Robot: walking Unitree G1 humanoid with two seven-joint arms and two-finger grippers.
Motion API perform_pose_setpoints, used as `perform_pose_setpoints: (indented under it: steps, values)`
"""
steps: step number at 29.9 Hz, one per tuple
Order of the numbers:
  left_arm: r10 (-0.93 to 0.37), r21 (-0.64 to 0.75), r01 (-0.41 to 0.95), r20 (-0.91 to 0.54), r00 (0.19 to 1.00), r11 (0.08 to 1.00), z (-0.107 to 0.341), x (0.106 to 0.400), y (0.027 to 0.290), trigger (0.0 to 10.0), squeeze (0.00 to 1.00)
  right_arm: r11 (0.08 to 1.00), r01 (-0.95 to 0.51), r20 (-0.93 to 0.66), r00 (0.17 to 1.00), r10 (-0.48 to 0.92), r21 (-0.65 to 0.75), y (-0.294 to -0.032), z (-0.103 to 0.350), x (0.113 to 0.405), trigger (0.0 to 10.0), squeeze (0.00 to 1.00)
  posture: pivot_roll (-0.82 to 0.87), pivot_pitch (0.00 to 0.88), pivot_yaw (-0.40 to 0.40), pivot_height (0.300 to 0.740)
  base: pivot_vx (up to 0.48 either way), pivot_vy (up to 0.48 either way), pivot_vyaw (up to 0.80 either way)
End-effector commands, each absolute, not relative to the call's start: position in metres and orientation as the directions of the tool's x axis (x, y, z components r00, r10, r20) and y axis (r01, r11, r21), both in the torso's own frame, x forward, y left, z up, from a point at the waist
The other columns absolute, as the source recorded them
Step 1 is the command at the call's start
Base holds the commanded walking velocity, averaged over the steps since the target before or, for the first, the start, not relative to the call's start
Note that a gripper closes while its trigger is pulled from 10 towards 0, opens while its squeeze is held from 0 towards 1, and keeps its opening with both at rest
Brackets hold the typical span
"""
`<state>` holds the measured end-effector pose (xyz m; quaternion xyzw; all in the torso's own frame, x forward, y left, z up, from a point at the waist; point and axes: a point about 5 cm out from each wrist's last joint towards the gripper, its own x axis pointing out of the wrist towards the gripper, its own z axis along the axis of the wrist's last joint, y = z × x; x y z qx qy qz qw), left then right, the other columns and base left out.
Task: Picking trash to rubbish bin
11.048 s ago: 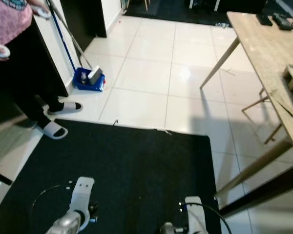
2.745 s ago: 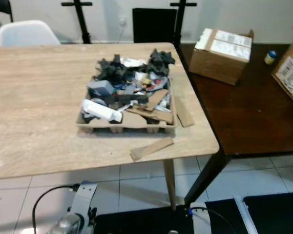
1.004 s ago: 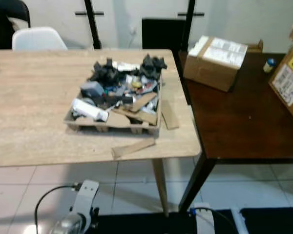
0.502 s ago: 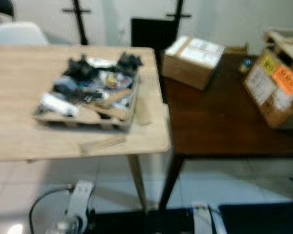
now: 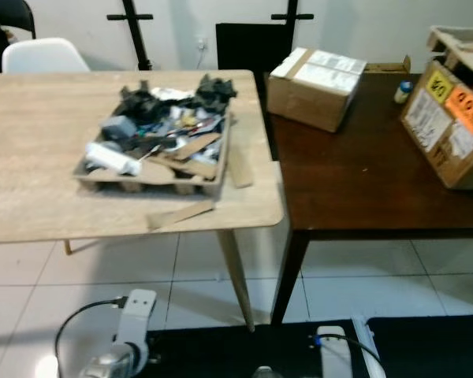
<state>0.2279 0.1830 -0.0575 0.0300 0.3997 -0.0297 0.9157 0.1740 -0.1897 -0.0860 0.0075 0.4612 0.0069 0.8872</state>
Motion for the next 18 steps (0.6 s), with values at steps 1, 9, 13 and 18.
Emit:
perform_pose_setpoints:
  steps: [1, 9, 13, 18]
  values:
    - [-0.02, 0.047, 0.082, -0.744, 0.668, 0.995, -0.0597, 0.2241, 0.1858, 10.0, 0.0, 1.0, -0.001, -0.828, 0.56, 0.006, 0.006, -0.1952, -0.087, 0.1706, 10.0, 0.0, 0.03, 0.152, -0.034, 0.74, 0.0, 0.0, 0.0]
    - [-0.037, 0.04, 0.099, -0.74, 0.672, 0.994, -0.0593, 0.2251, 0.183, 10.0, 0.0, 1.0, 0.003, -0.829, 0.559, 0.001, 0.003, -0.1974, -0.0868, 0.1706, 10.0, 0.0, 0.02, 0.153, -0.035, 0.74, 0.0, 0.0, 0.0]
    - [-0.046, 0.035, 0.107, -0.739, 0.672, 0.994, -0.0589, 0.2261, 0.1809, 10.0, 0.0, 1.0, 0.007, -0.829, 0.559, -0.003, 0.001, -0.1979, -0.0867, 0.1708, 10.0, 0.0, 0.02, 0.157, -0.035, 0.74, 0.0, 0.0, 0.0]
    - [-0.044, 0.036, 0.105, -0.739, 0.672, 0.994, -0.0589, 0.2263, 0.1801, 10.0, 0.0, 1.0, 0.008, -0.829, 0.559, -0.003, 0.002, -0.1975, -0.0865, 0.1716, 10.0, 0.0, 0.02, 0.16, -0.035, 0.74, 0.0, 0.0, 0.0]
